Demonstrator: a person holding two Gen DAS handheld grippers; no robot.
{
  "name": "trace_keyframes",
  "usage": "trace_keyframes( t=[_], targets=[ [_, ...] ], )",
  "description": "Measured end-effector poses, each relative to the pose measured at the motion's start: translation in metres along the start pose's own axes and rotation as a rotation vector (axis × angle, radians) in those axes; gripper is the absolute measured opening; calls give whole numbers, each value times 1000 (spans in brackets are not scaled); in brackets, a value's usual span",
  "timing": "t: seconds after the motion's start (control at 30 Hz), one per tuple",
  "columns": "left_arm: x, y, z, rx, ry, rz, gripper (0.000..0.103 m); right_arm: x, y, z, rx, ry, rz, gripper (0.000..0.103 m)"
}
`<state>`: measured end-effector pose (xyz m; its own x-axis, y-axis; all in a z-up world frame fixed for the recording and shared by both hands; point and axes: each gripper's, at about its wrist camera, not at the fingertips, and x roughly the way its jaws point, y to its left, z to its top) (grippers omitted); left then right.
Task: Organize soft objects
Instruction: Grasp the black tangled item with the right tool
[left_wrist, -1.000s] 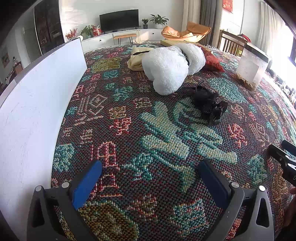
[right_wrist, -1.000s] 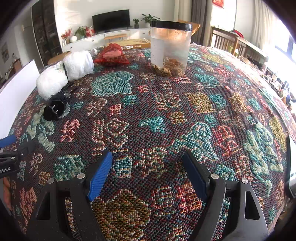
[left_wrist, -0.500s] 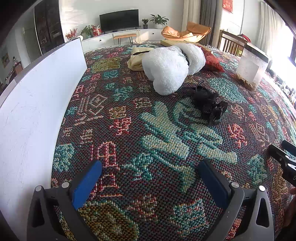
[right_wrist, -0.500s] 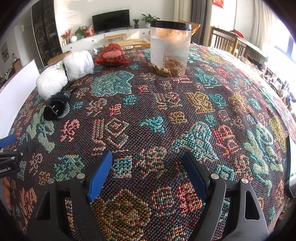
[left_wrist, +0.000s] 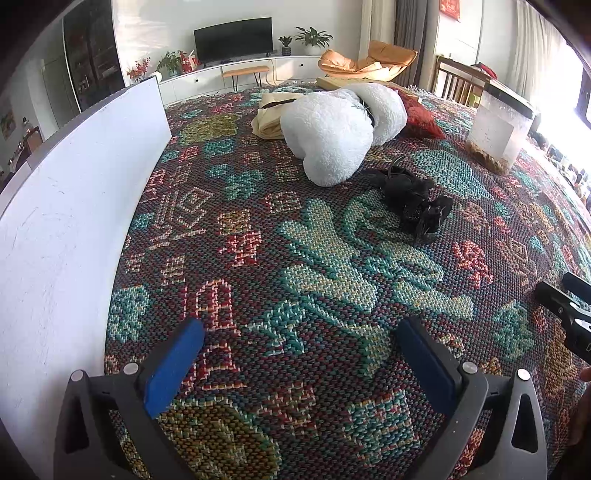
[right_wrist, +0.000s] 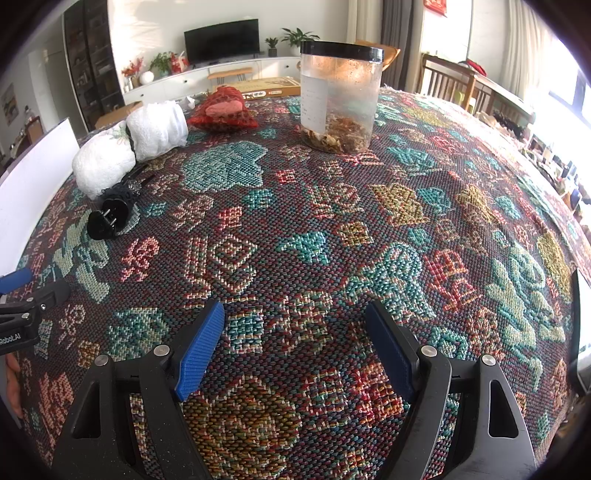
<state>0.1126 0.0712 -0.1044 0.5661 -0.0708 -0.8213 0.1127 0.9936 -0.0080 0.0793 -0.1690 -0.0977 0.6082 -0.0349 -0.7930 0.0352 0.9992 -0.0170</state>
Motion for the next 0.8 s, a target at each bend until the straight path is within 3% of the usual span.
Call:
trace_keyframes(
  t=[0.13,0.37,0.47,0.6,0.63,0.67,0.7,0.8],
  targets=[
    [-4,2,-6,-4,-9,-8,103,-1,1,2,-7,16,23,82],
    [-5,3,-7,-6,-11,-7,103,1,61,62,-118,9,322,81],
    [-5,3,-7,-6,-11,-7,103,26,99,85,-157,77,363,79],
    [-5,3,-7,-6,-11,-8,103,51,136,88,-236,121,350,78],
    [-5,3,-7,-6,-11,-8,103,54,141,86,-250,123,343,76],
    [-5,3,-7,-6,-11,-8,103,57,142,84,-263,127,319,54],
    [-5,3,-7,-7,-11,-8,103,55,140,82,-269,108,288,46],
    [-5,3,-7,-6,-11,-8,103,46,117,78,-202,100,292,44]
  ],
)
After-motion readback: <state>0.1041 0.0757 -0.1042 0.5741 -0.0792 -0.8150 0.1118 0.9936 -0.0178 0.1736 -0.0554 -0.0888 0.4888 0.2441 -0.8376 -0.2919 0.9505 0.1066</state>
